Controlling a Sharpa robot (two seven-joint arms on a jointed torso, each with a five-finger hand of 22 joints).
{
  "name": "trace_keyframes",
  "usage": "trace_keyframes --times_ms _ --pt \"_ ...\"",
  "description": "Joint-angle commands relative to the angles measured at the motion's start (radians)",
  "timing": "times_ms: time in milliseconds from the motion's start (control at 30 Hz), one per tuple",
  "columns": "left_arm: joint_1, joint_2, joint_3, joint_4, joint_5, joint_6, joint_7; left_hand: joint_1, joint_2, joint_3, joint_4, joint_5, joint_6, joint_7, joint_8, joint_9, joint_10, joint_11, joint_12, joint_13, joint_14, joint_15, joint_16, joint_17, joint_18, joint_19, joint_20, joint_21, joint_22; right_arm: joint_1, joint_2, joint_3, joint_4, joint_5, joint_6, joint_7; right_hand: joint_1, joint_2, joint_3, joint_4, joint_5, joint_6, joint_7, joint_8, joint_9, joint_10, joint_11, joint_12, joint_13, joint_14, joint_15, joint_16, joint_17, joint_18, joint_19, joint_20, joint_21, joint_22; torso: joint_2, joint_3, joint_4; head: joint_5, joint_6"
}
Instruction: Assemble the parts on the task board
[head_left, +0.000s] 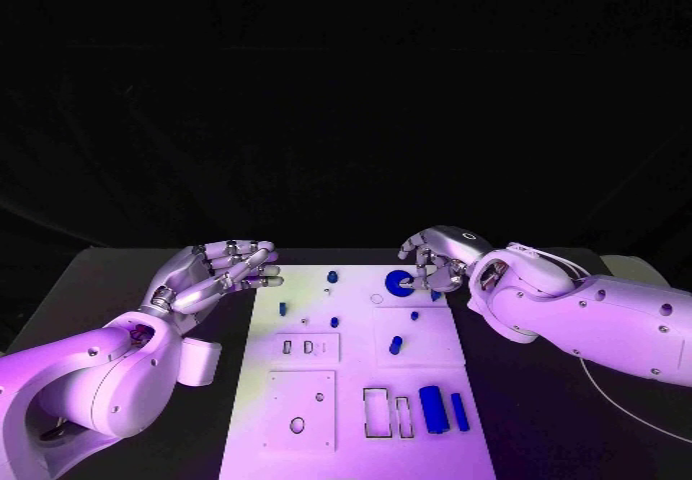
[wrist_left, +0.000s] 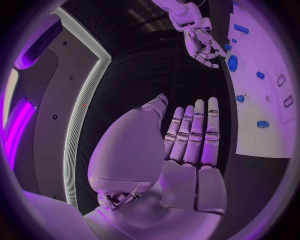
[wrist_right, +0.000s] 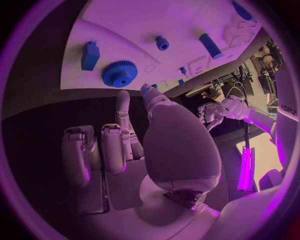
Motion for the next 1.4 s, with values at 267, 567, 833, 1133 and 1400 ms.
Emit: trace_keyframes --times_ms 267,567,833,1133,1400 --pt "0.001 0.001 0.001 0.001 0.002 0.024 0.004 -0.004 -0.003 0.003 0.0 0.001 -0.005 0.027 -0.005 -0.001 -0.001 0.004 -0.004 -0.001 0.002 0.006 -0.005 0.002 0.014 0.005 -0.001 -0.006 -0.001 0.0 0.012 0.001 -0.029 0.077 0.137 -0.018 0.071 0.033 -0.127 0.082 0.004 -0.049 0.017 0.052 0.022 0.077 0.012 0.642 0.602 0.081 0.012 0.077 0.147 -0.018 0.094 0.012 0.033 0.249 0.0 0.0 0.0013 -0.002 -0.006" --pt "0.001 0.002 0.001 -0.001 0.002 0.024 0.003 -0.004 -0.003 0.004 -0.001 0.001 -0.004 0.026 -0.005 -0.001 0.001 0.003 -0.005 -0.001 0.002 0.006 -0.006 0.002 0.014 0.005 -0.001 -0.007 -0.002 -0.004 0.046 0.0 -0.075 0.078 0.148 -0.025 0.076 0.044 -0.124 0.081 0.009 -0.05 0.019 0.065 0.024 0.109 0.015 0.723 0.673 0.086 0.016 0.094 0.179 -0.022 0.103 0.016 0.043 0.263 -0.002 -0.0025 0.0053 -0.004 -0.013" --pt "0.001 0.001 0.001 -0.002 0.002 0.024 0.002 -0.004 -0.003 0.004 -0.001 0.001 -0.004 0.026 -0.005 -0.001 0.001 0.003 -0.005 -0.001 0.002 0.006 -0.006 0.002 0.014 0.005 -0.001 -0.007 -0.002 -0.006 0.065 -0.001 -0.104 0.086 0.153 -0.028 0.079 0.054 -0.115 0.08 0.02 -0.046 0.018 0.071 0.025 0.115 0.015 0.741 0.688 0.088 0.016 0.099 0.19 -0.022 0.103 0.017 0.043 0.263 -0.003 -0.0038 0.0056 -0.006 -0.016" --pt "0.001 0.0 0.001 -0.002 0.002 0.025 0.001 -0.004 -0.003 0.004 -0.001 0.001 -0.004 0.026 -0.005 -0.001 0.001 0.003 -0.005 -0.001 0.002 0.006 -0.006 0.002 0.014 0.005 -0.001 -0.007 -0.002 -0.012 0.078 -0.002 -0.121 0.088 0.172 -0.032 0.086 0.067 -0.098 0.078 0.034 -0.034 0.016 0.08 0.024 0.134 0.013 0.774 0.717 0.092 0.015 0.106 0.205 -0.022 0.103 0.016 0.043 0.263 -0.003 -0.0036 0.0058 -0.004 -0.02" --pt "0.001 -0.001 0.001 -0.002 0.002 0.026 0.0 -0.004 -0.003 0.004 -0.001 0.001 -0.004 0.026 -0.005 -0.001 0.001 0.003 -0.006 0.0 0.003 0.006 -0.007 0.003 0.014 0.005 -0.001 -0.007 -0.003 -0.015 0.084 -0.002 -0.133 0.085 0.193 -0.039 0.079 0.083 -0.073 0.078 0.068 -0.023 0.016 0.081 0.019 0.146 0.013 0.797 0.738 0.094 0.015 0.112 0.217 -0.022 0.103 0.016 0.043 0.263 -0.004 -0.0037 0.0064 -0.005 -0.022"
